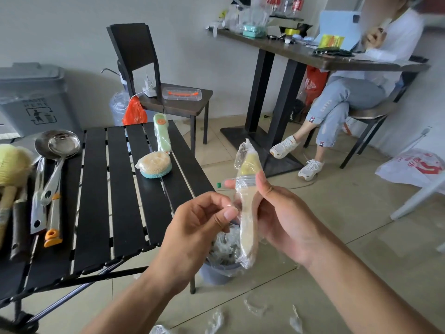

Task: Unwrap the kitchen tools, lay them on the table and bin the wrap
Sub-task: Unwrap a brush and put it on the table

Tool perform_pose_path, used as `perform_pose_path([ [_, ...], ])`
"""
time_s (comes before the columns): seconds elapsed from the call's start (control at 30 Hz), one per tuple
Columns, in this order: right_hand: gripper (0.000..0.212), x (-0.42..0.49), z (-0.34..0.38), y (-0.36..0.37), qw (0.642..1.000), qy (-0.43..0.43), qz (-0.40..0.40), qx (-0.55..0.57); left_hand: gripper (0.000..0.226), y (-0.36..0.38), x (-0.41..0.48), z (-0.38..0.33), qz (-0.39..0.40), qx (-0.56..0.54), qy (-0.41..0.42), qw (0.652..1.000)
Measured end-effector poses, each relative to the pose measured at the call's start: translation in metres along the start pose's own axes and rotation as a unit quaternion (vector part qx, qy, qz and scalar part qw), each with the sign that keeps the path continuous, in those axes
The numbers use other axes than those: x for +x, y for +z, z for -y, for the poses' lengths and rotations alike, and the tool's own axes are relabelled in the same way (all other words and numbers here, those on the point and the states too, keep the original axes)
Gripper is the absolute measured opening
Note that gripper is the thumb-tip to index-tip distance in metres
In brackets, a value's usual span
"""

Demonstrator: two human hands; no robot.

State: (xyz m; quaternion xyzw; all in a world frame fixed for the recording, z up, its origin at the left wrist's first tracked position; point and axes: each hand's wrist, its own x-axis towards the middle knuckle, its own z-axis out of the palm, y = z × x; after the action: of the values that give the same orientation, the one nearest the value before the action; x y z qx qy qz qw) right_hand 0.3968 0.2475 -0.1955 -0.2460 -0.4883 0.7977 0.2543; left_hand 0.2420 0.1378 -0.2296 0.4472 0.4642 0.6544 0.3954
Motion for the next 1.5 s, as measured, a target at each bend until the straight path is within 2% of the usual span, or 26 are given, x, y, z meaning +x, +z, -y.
perform_pose_path([
  [0.13,0.064,0.0,0.003,-0.001,1.0,0.0,0.015,0.02,0.028,0.006,-0.001,0.001,0.028,-0.026,0.009,0.999],
  [0.23,0.063,0.001,0.007,-0.01,1.0,-0.007,0.005,-0.001,0.017,-0.001,0.003,-0.009,0.092,0.074,-0.006,0.993],
  [0.33,0.063,0.002,0.008,-0.016,0.999,-0.025,-0.019,-0.031,0.007,-0.012,0.01,-0.023,0.145,0.19,-0.021,0.971],
  [0.43,0.058,0.004,0.003,-0.018,0.996,-0.055,-0.054,-0.054,0.007,-0.014,0.011,-0.031,0.148,0.192,-0.027,0.97],
  [0.5,0.051,0.005,-0.001,-0.018,0.993,-0.064,-0.078,-0.064,0.014,-0.011,0.01,-0.03,0.134,0.146,-0.028,0.98],
  [0.67,0.079,0.002,-0.011,-0.026,0.991,-0.045,-0.111,-0.064,0.013,0.018,0.006,-0.004,0.013,0.063,-0.064,0.996],
  [0.83,0.095,0.0,-0.019,-0.041,0.988,-0.033,-0.125,-0.083,0.02,0.04,0.007,0.021,-0.046,0.195,-0.083,0.976],
  [1.0,0.067,0.002,-0.018,-0.061,0.964,-0.035,-0.168,-0.204,0.03,0.051,0.009,0.019,-0.063,0.301,-0.034,0.951],
  [1.1,0.057,0.008,-0.015,-0.064,0.966,-0.025,-0.183,-0.181,0.028,0.061,0.004,0.005,-0.06,0.359,0.008,0.931],
  [1.17,0.058,0.015,-0.009,-0.058,0.97,-0.019,-0.176,-0.168,0.028,0.064,0.004,0.002,-0.092,0.377,0.014,0.921],
  [1.27,0.069,0.023,0.0,-0.05,0.979,-0.02,-0.145,-0.145,0.022,0.057,0.014,-0.002,-0.159,0.302,-0.023,0.94],
  [1.33,0.066,0.024,0.004,-0.044,0.98,-0.023,-0.136,-0.144,0.019,0.055,0.019,-0.002,-0.176,0.261,-0.028,0.949],
  [1.5,0.062,0.026,0.007,-0.038,0.979,-0.035,-0.15,-0.137,0.022,0.066,0.021,0.015,-0.218,0.288,0.025,0.932],
])
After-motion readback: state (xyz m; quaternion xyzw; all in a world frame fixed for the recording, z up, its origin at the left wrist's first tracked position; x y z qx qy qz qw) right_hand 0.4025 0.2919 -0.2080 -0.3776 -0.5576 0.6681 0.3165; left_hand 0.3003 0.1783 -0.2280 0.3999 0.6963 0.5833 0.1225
